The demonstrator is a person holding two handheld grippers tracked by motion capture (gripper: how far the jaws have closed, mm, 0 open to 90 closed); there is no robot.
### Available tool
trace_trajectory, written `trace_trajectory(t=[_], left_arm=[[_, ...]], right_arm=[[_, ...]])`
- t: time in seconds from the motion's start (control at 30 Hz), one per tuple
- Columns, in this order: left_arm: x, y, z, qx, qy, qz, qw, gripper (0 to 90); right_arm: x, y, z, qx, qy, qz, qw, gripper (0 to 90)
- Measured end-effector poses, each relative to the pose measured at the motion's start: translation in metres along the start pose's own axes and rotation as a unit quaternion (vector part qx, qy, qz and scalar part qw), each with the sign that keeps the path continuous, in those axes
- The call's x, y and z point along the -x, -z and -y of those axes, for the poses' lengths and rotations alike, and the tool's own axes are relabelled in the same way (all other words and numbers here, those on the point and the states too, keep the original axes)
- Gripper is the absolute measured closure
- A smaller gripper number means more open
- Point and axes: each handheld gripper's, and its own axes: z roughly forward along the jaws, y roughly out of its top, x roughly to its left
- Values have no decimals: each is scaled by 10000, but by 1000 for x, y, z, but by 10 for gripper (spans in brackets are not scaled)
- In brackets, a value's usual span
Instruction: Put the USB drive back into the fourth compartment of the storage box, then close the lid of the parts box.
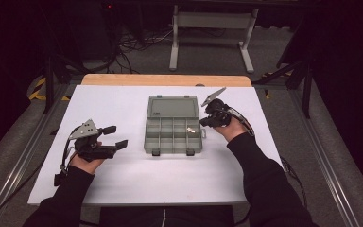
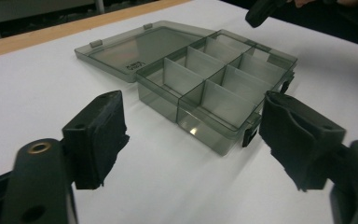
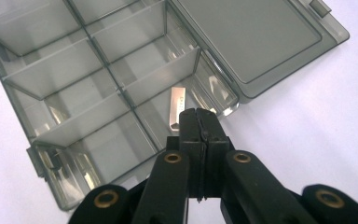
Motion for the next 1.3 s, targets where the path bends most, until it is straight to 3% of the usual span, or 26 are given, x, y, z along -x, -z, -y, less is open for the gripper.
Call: trace_trajectory(t=[0.2, 0.27, 0.37, 0.4, 0.43, 0.53, 0.6, 0.83, 1.07, 1.3], left_arm=[[-11, -8, -13, -324, 62, 74, 9994, 424], [-13, -16, -20, -577, -77, -91, 9983, 461], [-14, -21, -24, -666, -146, -182, 9975, 528], [-15, -23, -26, -709, -142, -209, 9972, 619], [-15, -26, -28, -753, -144, -221, 9968, 619], [-20, -32, -34, -880, -111, -181, 9959, 785], [-21, -36, -39, -1042, -147, -242, 9941, 825], [-27, -51, -53, -1279, -91, -307, 9913, 881], [-39, -70, -60, -1458, 142, -413, 9884, 882], [-47, -84, -63, -1625, 157, -512, 9853, 880]], right_arm=[[5, 5, 2, 139, -56, 55, 9999, 900], [7, 5, 2, 154, -84, 62, 9998, 900], [8, 4, 3, 163, -87, 73, 9998, 900], [10, 3, 3, 164, -114, 82, 9998, 900], [10, 3, 3, 164, -114, 82, 9998, 900], [15, 2, 4, 144, -217, 76, 9996, 900], [17, 1, 4, 168, -219, 104, 9996, 900], [23, 0, 5, 200, -203, 104, 9995, 900], [31, -7, 3, 163, -228, 114, 9995, 900], [39, -13, 0, 142, -263, 116, 9995, 900]])
